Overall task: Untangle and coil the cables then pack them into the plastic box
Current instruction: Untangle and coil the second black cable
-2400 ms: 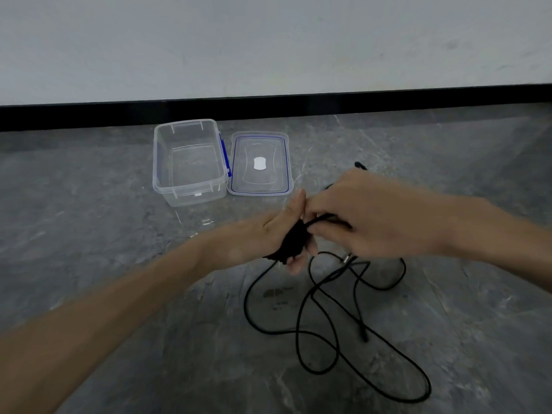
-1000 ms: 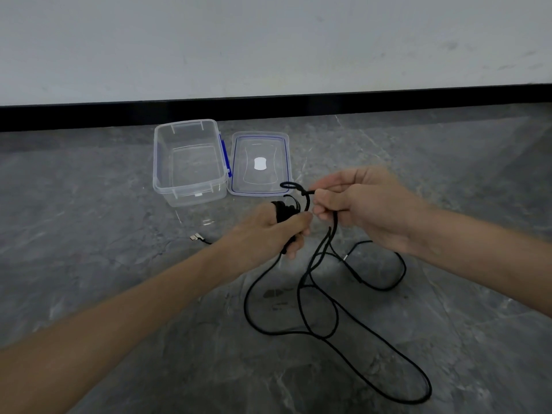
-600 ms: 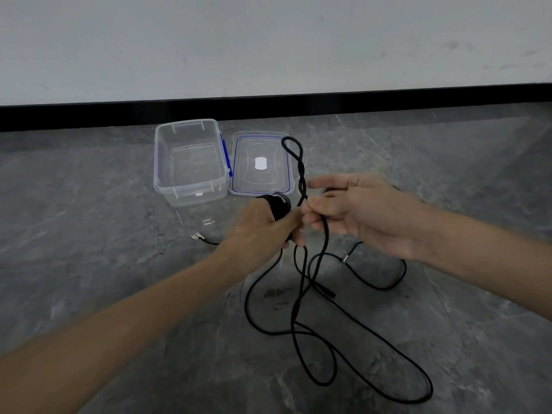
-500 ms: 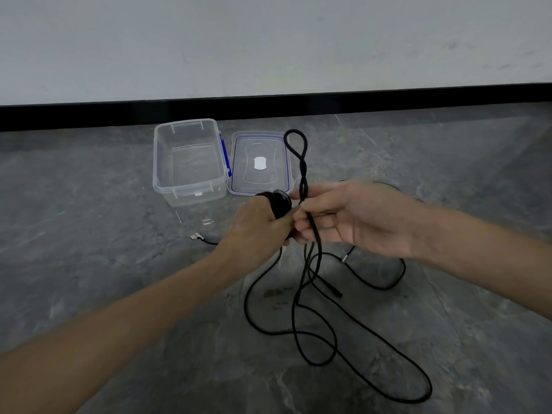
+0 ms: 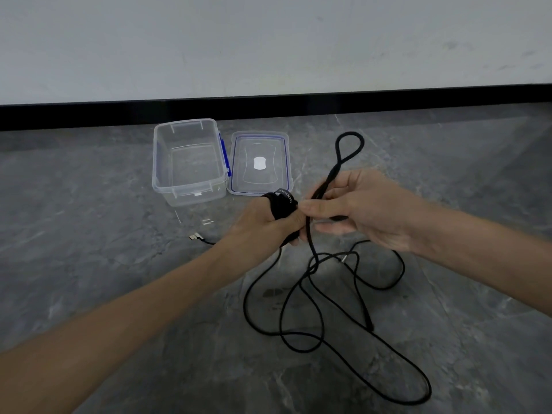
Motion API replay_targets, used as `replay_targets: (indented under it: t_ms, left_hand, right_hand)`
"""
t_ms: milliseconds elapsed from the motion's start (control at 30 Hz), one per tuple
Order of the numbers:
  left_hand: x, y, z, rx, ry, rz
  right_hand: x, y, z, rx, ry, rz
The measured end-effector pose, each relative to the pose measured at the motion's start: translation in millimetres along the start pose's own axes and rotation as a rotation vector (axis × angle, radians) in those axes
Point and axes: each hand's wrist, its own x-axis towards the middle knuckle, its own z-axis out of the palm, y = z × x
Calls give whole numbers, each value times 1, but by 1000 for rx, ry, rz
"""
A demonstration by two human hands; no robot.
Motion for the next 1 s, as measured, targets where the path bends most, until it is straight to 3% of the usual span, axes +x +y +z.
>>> replay_targets:
  t_ms: [133,233,400,467,800,1000]
  left_hand:
    - [-1,-7,-2,-97,-109,0]
    - [-3,-6,-1,-279,-231,-1]
    - [-7,-5,2,-533,-315,-59]
    - [-8,-4,0,-596,-325,-75]
    - [-6,2,1,-525,-230,11]
    - [-6,-1,-1,-313,-217,61]
  right_hand:
    - [2,5,-4,-147,-12,-187]
    - [6,8,-8,-117,-124,-308]
    - [7,5,-23,47,-419,-187]
    - [7,3,-30,52,-452,-156]
    - [12,3,-29,-68,-186,-356]
    - [10,7,-31,-123,-104,-385]
